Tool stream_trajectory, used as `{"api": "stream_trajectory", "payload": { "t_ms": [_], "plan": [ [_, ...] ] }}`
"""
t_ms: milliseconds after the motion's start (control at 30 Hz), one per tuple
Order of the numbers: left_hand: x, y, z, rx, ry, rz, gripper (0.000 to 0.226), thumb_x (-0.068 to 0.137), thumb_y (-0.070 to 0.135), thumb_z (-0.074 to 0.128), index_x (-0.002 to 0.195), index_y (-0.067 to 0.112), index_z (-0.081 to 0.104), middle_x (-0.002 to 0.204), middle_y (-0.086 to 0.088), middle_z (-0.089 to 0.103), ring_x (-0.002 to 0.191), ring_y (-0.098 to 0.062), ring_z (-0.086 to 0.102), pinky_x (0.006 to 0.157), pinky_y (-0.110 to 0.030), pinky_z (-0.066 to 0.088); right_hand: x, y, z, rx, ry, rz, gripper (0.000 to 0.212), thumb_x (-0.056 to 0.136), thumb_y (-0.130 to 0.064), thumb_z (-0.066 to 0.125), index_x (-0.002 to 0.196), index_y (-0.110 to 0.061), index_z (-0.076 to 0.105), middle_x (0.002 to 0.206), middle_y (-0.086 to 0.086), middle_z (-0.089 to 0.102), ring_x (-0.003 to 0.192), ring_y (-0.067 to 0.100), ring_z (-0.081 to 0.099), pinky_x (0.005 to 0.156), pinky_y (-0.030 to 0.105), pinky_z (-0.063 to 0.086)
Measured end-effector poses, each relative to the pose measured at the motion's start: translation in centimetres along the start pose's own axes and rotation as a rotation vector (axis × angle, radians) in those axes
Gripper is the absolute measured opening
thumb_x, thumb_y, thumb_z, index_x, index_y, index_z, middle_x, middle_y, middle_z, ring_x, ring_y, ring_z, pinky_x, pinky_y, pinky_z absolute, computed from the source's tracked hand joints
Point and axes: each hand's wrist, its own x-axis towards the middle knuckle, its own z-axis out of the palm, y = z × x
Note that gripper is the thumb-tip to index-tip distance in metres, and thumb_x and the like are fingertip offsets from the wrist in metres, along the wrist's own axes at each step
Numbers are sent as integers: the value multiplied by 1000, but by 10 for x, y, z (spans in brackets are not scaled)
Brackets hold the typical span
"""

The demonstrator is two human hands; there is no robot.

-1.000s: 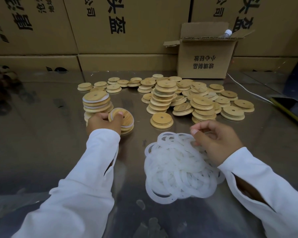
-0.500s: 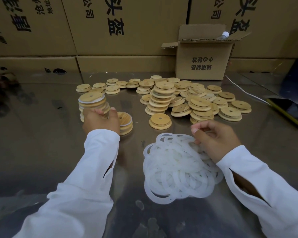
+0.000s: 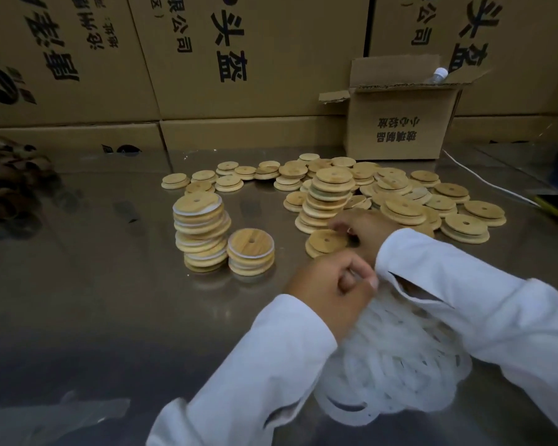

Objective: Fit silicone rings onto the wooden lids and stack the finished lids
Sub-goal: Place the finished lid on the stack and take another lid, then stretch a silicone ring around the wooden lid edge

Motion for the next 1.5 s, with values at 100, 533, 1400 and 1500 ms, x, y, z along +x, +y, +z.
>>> {"api": "stream_trajectory", "payload": {
  "t_ms": [100,533,1400,1500],
  "plan": [
    [1,-3,-1,5,29,15,13,79,25,57,66,29,55,66,-19,54,65,-35,57,62,-37,48,21,-4,7,34,-101,69,45,89,-12,51,133,-20,42,138,8,44,123,26,44,100,26,32],
    [18,-5,-21,-190,436,-56,13,84,29,61,77,36,53,66,8,55,60,-14,55,64,-30,45,-28,-3,3,184,377,-144,43,59,-17,79,91,-30,52,98,-10,50,95,12,49,74,21,36],
    [18,-10,-17,-772,199,-304,11,88,14,53,89,14,65,95,-9,65,90,-26,64,56,-30,57,-78,52,-2,344,-49,-15,30,82,-3,54,81,-33,61,87,-16,60,90,8,57,68,8,42],
    [16,-11,-17,-757,163,-303,12,88,15,53,92,14,64,101,-12,65,94,-29,64,58,-30,57,-78,51,-4,220,-61,-19,21,82,-11,59,85,-32,61,85,-18,55,80,0,53,62,3,36]
  ]
}}
